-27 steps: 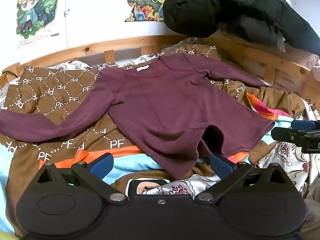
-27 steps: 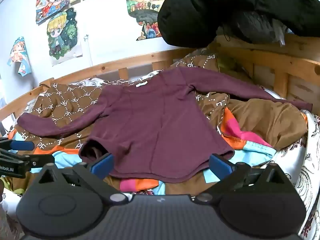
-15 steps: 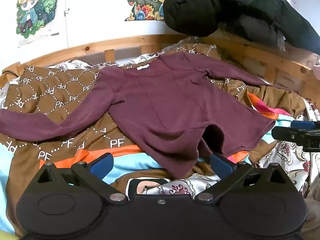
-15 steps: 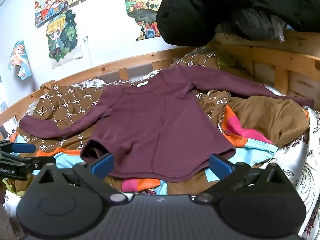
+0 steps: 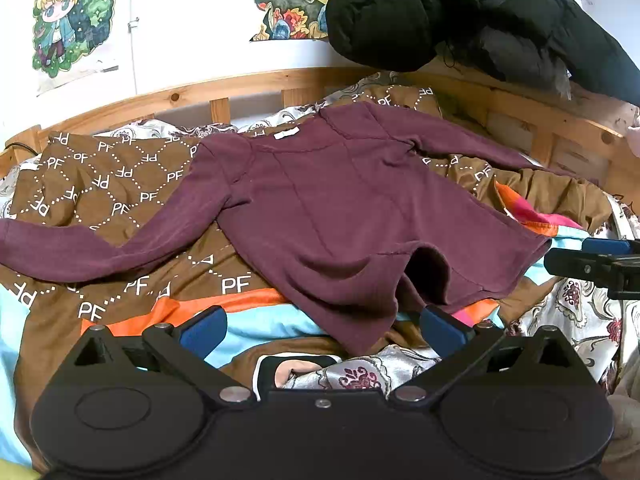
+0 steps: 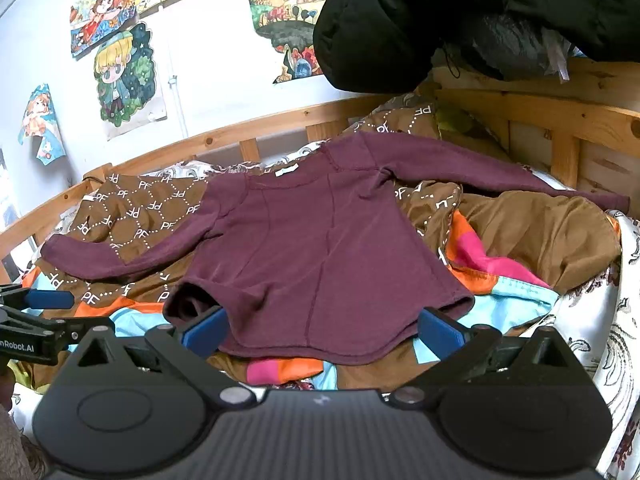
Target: Fold small clothes
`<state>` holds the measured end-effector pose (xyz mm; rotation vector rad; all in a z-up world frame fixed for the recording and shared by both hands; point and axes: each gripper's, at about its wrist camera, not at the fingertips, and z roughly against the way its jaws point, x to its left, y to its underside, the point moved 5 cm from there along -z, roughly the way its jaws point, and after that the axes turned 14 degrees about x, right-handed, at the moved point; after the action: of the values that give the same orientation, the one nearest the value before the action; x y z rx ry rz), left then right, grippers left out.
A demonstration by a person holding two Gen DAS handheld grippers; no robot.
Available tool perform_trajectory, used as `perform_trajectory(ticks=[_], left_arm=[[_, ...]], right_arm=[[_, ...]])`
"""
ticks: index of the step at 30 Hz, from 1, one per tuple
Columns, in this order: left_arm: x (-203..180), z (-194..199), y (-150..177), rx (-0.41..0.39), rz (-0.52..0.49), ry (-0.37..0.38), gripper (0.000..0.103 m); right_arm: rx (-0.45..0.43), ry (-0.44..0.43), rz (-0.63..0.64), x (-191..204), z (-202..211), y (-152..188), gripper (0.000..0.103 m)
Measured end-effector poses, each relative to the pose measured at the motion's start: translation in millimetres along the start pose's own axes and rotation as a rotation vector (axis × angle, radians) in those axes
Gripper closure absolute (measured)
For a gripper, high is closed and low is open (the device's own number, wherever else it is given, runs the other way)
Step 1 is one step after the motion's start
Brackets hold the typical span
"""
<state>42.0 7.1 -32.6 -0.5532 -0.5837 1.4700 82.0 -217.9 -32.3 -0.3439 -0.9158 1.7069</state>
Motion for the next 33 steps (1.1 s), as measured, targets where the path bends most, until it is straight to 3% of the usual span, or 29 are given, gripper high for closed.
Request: perform_trajectory(ticks=[33], left_arm=[[-4.8,3.4,0.7,0.006,-0.012,-0.007,0.001]], right_arm=[[0.002,-0.005,-0.025,-2.2,-1.1,1.3,0.000]])
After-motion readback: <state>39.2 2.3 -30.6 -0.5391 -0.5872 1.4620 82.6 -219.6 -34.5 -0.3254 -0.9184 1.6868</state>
